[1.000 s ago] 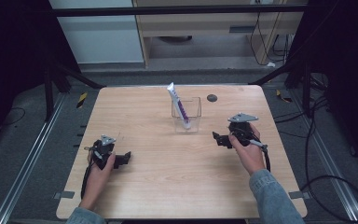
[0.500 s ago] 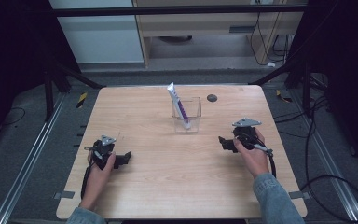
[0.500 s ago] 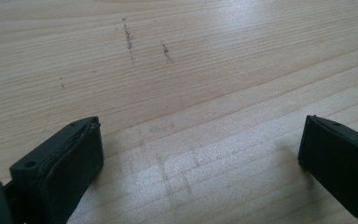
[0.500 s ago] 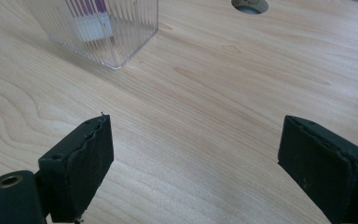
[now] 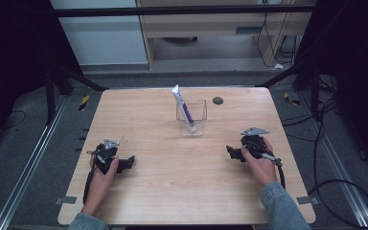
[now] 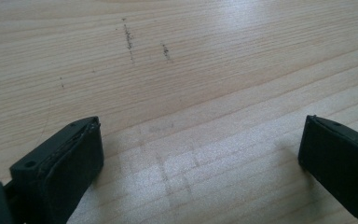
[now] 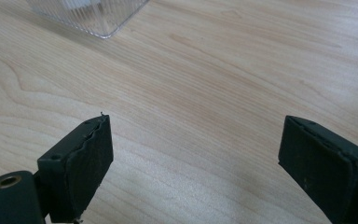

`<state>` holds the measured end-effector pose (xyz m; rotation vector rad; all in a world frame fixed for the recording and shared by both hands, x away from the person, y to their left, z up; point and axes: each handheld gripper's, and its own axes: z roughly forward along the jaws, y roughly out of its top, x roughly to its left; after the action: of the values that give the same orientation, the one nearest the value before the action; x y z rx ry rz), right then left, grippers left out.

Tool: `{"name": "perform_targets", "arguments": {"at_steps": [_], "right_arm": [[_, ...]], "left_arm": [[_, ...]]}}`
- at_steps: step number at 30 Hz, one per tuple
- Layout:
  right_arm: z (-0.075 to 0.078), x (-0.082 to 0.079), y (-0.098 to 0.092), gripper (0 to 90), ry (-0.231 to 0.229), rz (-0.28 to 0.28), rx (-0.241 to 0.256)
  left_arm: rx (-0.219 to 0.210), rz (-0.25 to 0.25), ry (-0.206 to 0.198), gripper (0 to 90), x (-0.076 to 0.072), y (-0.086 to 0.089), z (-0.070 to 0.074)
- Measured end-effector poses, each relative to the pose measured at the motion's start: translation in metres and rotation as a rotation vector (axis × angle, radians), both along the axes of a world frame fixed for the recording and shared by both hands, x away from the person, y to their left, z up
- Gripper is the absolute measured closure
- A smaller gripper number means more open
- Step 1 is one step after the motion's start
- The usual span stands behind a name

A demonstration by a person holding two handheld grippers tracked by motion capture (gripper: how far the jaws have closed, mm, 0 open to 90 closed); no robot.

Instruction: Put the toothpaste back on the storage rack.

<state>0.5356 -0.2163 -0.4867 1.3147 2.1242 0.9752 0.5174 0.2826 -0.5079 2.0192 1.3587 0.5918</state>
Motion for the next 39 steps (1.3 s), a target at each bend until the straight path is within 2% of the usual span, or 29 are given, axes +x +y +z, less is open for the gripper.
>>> {"name": "perform_targets", "arguments": {"at_steps": [6,23,30,34,36,39], "right_arm": [[-0.005,-0.001,-0.005,10.1,0.009,-0.012,0.001],[-0.011,0.001,-0.036,10.1,0.014,-0.109,0.027],[-0.015,0.005,-0.039,10.1,0.021,-0.126,0.030],[-0.019,0.006,-0.038,10.0,0.044,-0.128,0.035],[-0.023,0.007,-0.036,8.4,0.054,-0.134,0.031],[-0.024,0.008,-0.033,6.7,0.041,-0.129,-0.003]], "left_arm": [[0.000,0.000,0.000,0.0,0.000,0.000,0.000],[0.000,0.000,0.000,0.0,0.000,0.000,0.000],[0.000,0.000,0.000,0.0,0.000,0.000,0.000],[0.000,0.000,0.000,0.0,0.000,0.000,0.000],[0.000,0.000,0.000,0.0,0.000,0.000,0.000],[0.000,0.000,0.000,0.0,0.000,0.000,0.000]]}}
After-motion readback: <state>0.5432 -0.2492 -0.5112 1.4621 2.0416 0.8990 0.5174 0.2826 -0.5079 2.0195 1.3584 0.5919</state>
